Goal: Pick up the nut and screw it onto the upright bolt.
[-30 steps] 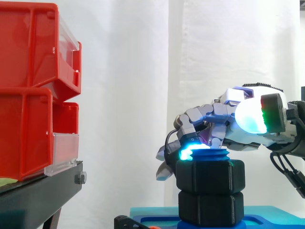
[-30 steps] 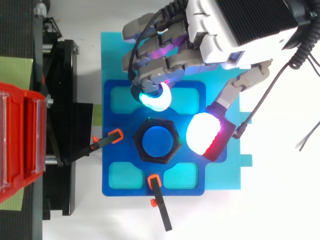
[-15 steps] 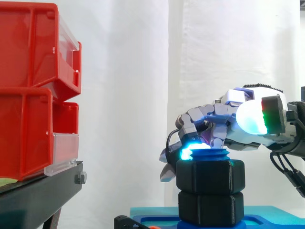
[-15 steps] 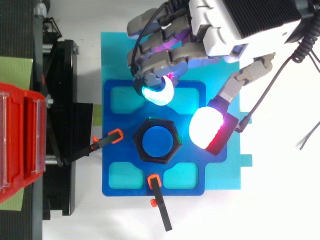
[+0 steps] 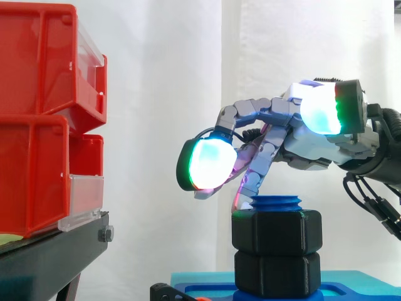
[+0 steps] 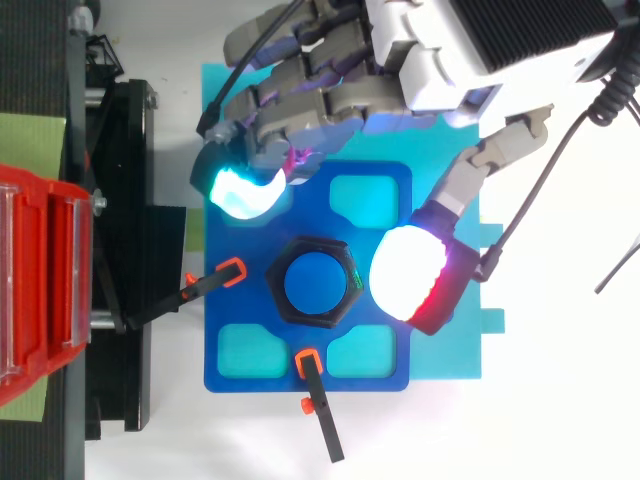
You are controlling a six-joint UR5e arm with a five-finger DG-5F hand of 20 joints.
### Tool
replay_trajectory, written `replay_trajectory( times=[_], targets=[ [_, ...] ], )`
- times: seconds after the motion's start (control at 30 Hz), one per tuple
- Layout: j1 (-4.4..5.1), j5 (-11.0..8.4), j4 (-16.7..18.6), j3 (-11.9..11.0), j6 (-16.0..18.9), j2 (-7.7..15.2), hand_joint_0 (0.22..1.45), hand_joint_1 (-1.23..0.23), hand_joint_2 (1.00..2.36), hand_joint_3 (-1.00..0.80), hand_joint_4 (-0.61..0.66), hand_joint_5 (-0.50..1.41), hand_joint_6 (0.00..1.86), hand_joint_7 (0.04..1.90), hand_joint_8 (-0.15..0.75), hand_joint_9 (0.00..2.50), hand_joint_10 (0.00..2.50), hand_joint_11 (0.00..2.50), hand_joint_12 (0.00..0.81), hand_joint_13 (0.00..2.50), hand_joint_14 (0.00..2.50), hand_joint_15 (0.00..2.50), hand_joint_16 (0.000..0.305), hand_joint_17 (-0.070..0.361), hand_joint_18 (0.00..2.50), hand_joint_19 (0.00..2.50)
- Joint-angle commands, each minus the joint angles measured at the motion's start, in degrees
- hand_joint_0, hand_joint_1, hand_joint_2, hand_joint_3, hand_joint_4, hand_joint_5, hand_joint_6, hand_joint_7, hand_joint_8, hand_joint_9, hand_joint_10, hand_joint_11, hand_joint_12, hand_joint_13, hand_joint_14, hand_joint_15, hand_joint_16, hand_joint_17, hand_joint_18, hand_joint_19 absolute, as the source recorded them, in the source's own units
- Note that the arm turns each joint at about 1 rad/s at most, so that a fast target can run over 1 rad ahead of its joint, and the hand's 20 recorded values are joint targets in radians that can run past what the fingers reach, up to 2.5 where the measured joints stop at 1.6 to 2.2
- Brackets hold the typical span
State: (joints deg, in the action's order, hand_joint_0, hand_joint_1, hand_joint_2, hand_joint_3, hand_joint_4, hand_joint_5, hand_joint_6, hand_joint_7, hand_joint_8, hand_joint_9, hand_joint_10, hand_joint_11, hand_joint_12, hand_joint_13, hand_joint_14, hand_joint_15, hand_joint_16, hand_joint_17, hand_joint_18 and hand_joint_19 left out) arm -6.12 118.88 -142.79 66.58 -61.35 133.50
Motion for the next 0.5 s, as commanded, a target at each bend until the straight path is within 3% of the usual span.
replay_trajectory(
  times=[0.0, 0.17, 0.3, 0.47],
  targets=[
    [0.50, -0.14, -0.2, 0.0, -0.2, 0.0, 0.45, -0.24, 1.00, -0.50, 0.20, -0.15, 0.50, 0.78, 0.286, 1.04, 0.00, 0.11, 0.327, 0.67, 0.00, 0.00, 0.036, 0.080, 0.45, 0.00],
    [1.46, -0.67, -0.5, 0.7, -0.7, 0.0, 0.45, -0.24, 1.00, -0.50, 0.18, -0.16, 0.50, 0.71, 0.278, 0.96, 0.00, 0.05, 0.332, 0.63, 0.00, 0.00, 0.037, 0.083, 0.42, 0.00],
    [2.87, -2.51, -0.5, 2.1, -0.7, 0.0, 0.45, -0.24, 1.00, -0.50, 0.17, -0.17, 0.50, 0.69, 0.275, 0.86, 0.00, 0.00, 0.339, 0.59, 0.00, 0.00, 0.038, 0.086, 0.38, 0.00],
    [3.40, -3.48, 0.4, 3.4, -0.5, 0.0, 0.44, -0.24, 1.00, -0.50, 0.17, -0.17, 0.50, 0.69, 0.273, 0.80, 0.00, 0.00, 0.338, 0.56, 0.00, 0.00, 0.039, 0.087, 0.35, 0.00]
  ],
)
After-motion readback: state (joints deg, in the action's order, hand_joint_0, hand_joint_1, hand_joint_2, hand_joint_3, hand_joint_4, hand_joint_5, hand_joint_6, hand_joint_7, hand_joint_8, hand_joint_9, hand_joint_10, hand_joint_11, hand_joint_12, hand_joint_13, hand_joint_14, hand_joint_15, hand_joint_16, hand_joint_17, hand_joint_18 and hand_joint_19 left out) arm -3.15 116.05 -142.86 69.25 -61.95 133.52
